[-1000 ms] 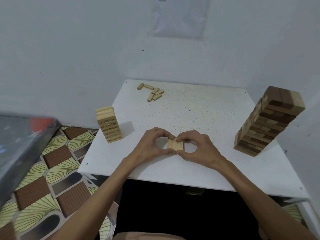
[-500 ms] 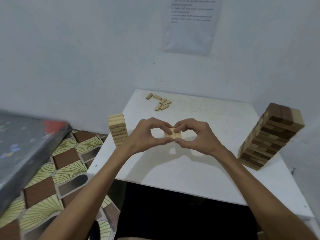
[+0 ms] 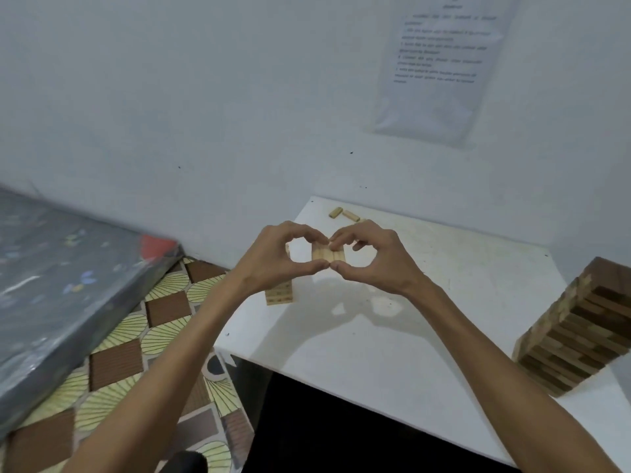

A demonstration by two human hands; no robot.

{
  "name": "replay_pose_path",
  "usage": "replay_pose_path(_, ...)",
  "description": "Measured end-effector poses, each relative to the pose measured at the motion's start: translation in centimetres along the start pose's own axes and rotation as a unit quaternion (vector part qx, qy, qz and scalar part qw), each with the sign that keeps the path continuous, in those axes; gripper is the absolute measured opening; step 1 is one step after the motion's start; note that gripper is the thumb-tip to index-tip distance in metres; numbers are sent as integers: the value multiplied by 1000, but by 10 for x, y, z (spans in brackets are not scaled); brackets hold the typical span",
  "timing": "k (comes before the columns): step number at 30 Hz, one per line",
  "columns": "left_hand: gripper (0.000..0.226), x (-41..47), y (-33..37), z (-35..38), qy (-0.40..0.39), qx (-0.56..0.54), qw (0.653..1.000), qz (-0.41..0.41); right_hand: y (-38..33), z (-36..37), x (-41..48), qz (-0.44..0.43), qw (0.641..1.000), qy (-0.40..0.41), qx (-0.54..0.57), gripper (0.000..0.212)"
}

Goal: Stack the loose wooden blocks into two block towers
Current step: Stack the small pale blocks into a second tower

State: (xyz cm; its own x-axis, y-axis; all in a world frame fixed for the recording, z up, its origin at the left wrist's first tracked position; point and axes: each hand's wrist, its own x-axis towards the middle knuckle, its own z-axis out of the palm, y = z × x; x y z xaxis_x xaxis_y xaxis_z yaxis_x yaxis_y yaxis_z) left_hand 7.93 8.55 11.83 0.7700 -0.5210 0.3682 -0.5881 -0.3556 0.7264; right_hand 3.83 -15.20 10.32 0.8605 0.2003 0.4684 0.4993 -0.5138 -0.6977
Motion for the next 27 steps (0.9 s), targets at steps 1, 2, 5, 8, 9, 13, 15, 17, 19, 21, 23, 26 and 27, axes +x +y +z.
replay_pose_path(1,40,-1,-3,-6,8,6,1000,-8,-2,4,7,2,1000,-3,2,33)
replay_pose_path(2,47,-2,-6,-11,14,12,1000,-15,-4,8,13,6,1000,-7,3,36)
replay_pose_path(5,67,-5,-20,-27,21,27,998,-44,-7,23,30,11,999,-30,5,42)
replay_pose_path(8,82,-8,-35,-40,26,35,996,-74,-7,38,45,6,999,-51,8,49)
replay_pose_path(9,86,-10,-39,-43,29,37,996,-80,-6,43,48,5,998,-57,6,50)
replay_pose_path(13,94,-14,-53,-50,39,47,992,-108,-1,60,60,17,997,-79,6,53)
replay_pose_path(15,94,-15,-60,-52,44,51,991,-118,2,66,64,19,996,-84,7,54)
replay_pose_path(17,94,-16,-65,-53,45,51,990,-124,4,70,66,20,996,-87,7,55)
replay_pose_path(19,94,-16,-68,-53,45,50,990,-126,5,72,67,22,996,-90,3,56)
replay_pose_path(21,94,-15,-72,-52,47,52,989,-127,6,73,68,27,995,-94,-1,56)
replay_pose_path(23,95,-15,-74,-52,48,53,989,-127,7,74,68,31,995,-97,-3,57)
replay_pose_path(26,94,-13,-78,-49,49,54,989,-130,9,74,68,34,994,-102,-7,56)
replay_pose_path(27,94,-13,-79,-49,48,56,989,-132,10,74,68,35,994,-103,-8,56)
